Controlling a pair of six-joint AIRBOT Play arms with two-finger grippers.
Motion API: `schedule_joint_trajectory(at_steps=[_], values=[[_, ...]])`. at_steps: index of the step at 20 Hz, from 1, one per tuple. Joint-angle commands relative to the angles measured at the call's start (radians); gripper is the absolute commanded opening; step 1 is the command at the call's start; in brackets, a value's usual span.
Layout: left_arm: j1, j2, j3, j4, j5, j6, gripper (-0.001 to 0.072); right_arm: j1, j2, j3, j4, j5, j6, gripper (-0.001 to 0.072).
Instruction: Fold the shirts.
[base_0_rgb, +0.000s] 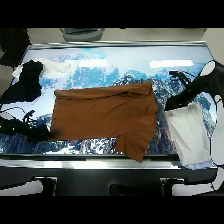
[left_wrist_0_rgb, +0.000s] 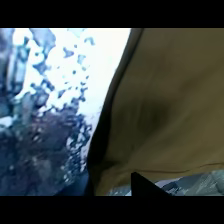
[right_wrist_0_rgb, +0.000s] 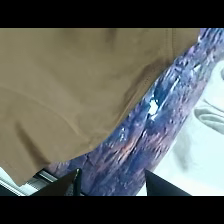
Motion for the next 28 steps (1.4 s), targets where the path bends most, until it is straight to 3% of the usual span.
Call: schedule_joint_trajectory(at_steps=[1,3,4,10,14,17,19,21,22,23,24,28], values=[[-0.001,-0.004,-0.034,-0.037,0.091,0.007,0.0265,0.000,0.017,-0.001,-0.003,0.004,-0.001,0.0504],[-0.001,-0.007,-0.047,-0.040,0.088,0.008,0.0081,-0.001,0.036,-0.030,-0.002,0.005,0.000,0.0504],[-0.001,-0.005,-0.047,-0.040,0.085,0.012,0.0027,0.000,0.061,-0.082,0.013,-0.003,-0.001,0.0504],[-0.001,-0.003,-0.046,-0.047,0.085,0.034,0.0026,-0.001,0.300,-0.693,0.146,-0.267,-0.022,0.0535],[-0.001,-0.003,-0.046,-0.048,0.085,0.038,0.0025,0.000,0.274,-0.797,0.170,-0.512,-0.031,0.0532],[-0.001,-0.003,-0.046,-0.048,0.085,0.038,0.0025,0.000,0.224,-0.797,0.214,-0.591,-0.025,0.0521],[-0.001,-0.003,-0.046,-0.059,0.085,0.053,0.0025,0.000,0.180,-0.797,0.263,-0.600,-0.026,0.0477],[-0.001,-0.003,-0.046,-0.075,0.086,0.056,0.0025,0.000,0.146,-0.797,0.279,-0.613,-0.026,0.0388],[-0.001,-0.003,-0.046,-0.079,0.086,0.056,0.0025,0.000,0.136,-0.797,0.279,-0.630,-0.026,0.0310],[-0.001,-0.003,-0.046,-0.079,0.085,0.056,0.0026,0.000,0.135,-0.796,0.280,-0.643,-0.026,0.0125],[-0.001,-0.003,-0.043,-0.078,0.080,0.057,0.0025,-0.001,0.138,-0.786,0.280,-0.644,-0.027,0.0046],[-0.001,0.042,0.090,-0.082,0.002,0.078,0.0021,-0.001,0.213,-0.632,0.276,-0.594,-0.125,0.0045]])
